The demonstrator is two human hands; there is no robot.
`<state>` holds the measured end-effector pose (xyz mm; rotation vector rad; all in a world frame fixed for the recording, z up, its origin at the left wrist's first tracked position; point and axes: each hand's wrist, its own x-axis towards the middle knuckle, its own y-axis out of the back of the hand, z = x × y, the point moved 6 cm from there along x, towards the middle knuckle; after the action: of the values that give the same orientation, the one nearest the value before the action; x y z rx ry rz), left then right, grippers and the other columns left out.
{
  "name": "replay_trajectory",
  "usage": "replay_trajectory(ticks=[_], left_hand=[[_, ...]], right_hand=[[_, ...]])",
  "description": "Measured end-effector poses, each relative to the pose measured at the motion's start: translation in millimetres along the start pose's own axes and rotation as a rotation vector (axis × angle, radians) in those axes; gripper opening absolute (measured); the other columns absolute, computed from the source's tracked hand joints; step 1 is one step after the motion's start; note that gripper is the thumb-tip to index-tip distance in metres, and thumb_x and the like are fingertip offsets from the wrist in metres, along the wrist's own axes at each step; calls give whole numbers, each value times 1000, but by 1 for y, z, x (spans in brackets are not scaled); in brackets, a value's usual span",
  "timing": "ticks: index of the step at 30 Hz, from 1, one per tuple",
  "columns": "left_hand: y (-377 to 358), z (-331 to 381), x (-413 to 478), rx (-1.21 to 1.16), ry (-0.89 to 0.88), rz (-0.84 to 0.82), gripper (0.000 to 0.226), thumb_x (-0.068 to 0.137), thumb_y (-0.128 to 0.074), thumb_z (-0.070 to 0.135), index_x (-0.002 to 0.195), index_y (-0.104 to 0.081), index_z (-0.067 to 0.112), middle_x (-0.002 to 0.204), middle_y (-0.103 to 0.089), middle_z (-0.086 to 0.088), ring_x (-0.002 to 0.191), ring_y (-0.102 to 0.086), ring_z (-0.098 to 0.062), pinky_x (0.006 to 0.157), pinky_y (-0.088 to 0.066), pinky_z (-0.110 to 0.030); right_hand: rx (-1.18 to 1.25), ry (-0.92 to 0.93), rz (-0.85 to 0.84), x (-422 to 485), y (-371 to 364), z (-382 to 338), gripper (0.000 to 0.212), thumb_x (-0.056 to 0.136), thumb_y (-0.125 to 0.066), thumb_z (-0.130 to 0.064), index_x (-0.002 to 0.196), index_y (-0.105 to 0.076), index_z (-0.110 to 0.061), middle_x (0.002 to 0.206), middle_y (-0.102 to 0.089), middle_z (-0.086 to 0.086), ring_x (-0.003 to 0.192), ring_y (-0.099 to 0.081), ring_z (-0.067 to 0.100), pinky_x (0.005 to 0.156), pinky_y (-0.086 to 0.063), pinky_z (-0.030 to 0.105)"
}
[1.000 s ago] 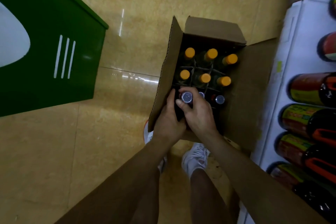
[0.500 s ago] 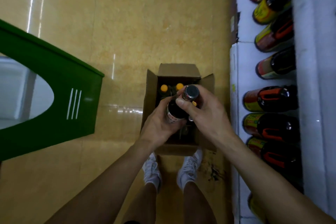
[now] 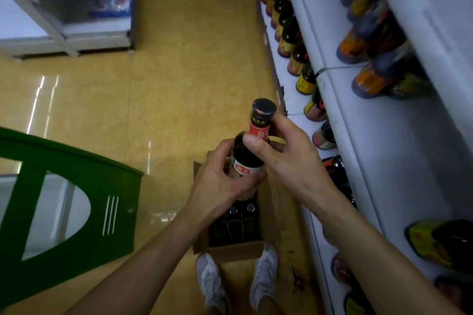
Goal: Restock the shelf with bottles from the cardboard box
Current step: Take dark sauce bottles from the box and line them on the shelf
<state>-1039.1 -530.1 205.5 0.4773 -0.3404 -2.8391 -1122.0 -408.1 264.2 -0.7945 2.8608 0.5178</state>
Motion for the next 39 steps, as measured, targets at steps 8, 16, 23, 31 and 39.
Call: replay_trajectory(ticks=[8, 16, 23, 31, 39], left_hand=[[27, 128, -25, 33, -132, -6, 44, 80, -83, 31, 114, -57, 41, 100, -68, 24, 88, -64, 12, 66, -53, -10], [58, 255, -57, -5, -234, -13, 43, 69, -77, 56, 107, -59, 48, 99, -74, 15, 87, -73, -2, 79, -64, -38], [66, 354, -83, 4, -363, -34, 33, 80, -80, 45, 106, -60, 45, 94, -73, 23, 84, -68, 7, 74, -60, -28], [49, 440, -105, -23, -464, -121, 39, 69, -80, 57, 99, -61, 39, 90, -76, 13, 79, -70, 0, 76, -61, -32], [-7, 538, -121, -31, -637, -219, 49, 69, -81, 59, 111, -64, 41, 99, -77, 11, 93, -74, -10, 87, -61, -48]], right_hand=[[-18, 97, 50, -29, 44, -96, 36, 87, -64, -54, 121, -56, -49, 114, -67, -26, 112, -60, -11, 88, -53, 16], [-56, 199, 116, -64, 86, -219, 41, 89, -68, -51, 127, -53, -52, 120, -66, -26, 116, -60, -8, 100, -54, 33], [-88, 284, 187, -99, 130, -309, 39, 89, -63, -56, 127, -51, -53, 115, -67, -29, 106, -65, -5, 80, -53, 23], [-123, 359, 280, -138, 186, -375, 43, 87, -58, -60, 127, -52, -49, 111, -66, -30, 97, -66, -8, 68, -51, 13], [-218, 433, 466, -193, 277, -423, 39, 93, -59, -52, 130, -54, -40, 115, -69, -23, 107, -62, -11, 88, -55, 22]])
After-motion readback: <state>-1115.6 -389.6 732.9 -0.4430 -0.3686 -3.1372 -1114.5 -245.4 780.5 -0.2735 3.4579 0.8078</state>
